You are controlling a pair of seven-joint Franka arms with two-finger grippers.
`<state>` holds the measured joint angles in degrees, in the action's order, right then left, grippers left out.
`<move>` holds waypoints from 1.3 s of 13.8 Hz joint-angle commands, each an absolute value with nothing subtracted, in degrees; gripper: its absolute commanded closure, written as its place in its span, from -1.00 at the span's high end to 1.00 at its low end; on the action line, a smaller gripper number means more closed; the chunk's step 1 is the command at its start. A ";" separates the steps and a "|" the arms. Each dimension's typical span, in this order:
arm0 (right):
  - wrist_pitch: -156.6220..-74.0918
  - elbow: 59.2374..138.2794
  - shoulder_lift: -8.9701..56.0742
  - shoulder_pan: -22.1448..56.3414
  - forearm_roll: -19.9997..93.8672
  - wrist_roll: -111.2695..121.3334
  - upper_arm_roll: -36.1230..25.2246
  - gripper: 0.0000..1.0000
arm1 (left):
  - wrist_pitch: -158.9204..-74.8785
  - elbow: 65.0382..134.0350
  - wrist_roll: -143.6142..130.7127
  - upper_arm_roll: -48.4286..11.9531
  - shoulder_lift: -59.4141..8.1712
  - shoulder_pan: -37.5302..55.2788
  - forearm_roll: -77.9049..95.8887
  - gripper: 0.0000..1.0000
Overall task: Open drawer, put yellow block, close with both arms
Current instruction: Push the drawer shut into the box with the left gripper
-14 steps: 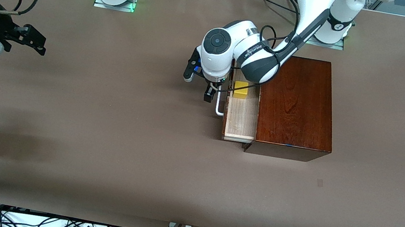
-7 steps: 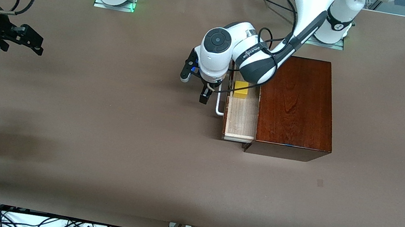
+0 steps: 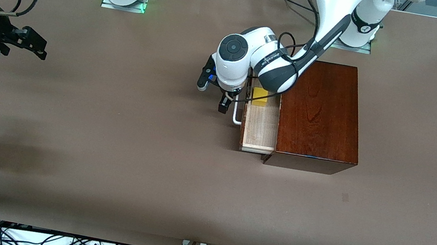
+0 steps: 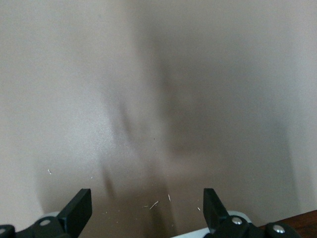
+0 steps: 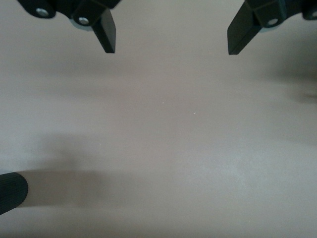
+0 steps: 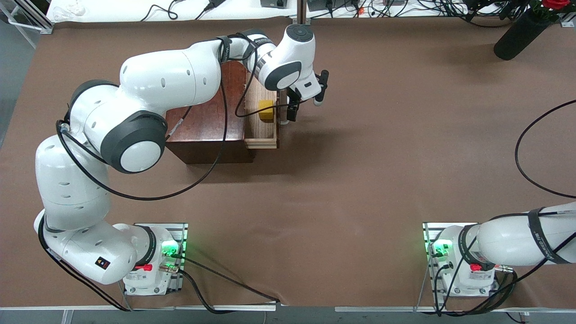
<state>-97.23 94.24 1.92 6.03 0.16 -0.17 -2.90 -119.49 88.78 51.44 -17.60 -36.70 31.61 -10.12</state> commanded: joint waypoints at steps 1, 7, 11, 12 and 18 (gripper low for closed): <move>-96.59 92.72 2.64 5.54 0.88 -0.18 -2.64 1.00 | -113.83 88.95 53.00 -17.05 -35.95 31.03 -13.08 1.00; -96.59 92.81 2.64 5.54 0.88 -0.18 -2.64 1.00 | -108.55 88.59 52.74 -16.44 -34.72 29.27 -15.03 1.00; -96.59 92.81 2.72 5.54 0.88 -0.18 -2.72 1.00 | -105.30 88.68 54.57 -17.14 -33.67 24.96 -15.12 1.00; -96.59 92.81 2.72 5.54 0.88 -0.18 -2.72 1.00 | -105.12 88.59 54.75 -17.14 -33.49 24.96 -15.12 1.00; -96.59 92.81 2.72 5.19 0.88 -0.18 -2.81 1.00 | -105.29 88.42 53.71 -17.75 -32.70 24.96 -13.89 1.00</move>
<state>-97.24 94.23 2.07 6.02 0.21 -0.18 -2.95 -106.47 87.90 53.52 -17.12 -34.93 25.02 -13.43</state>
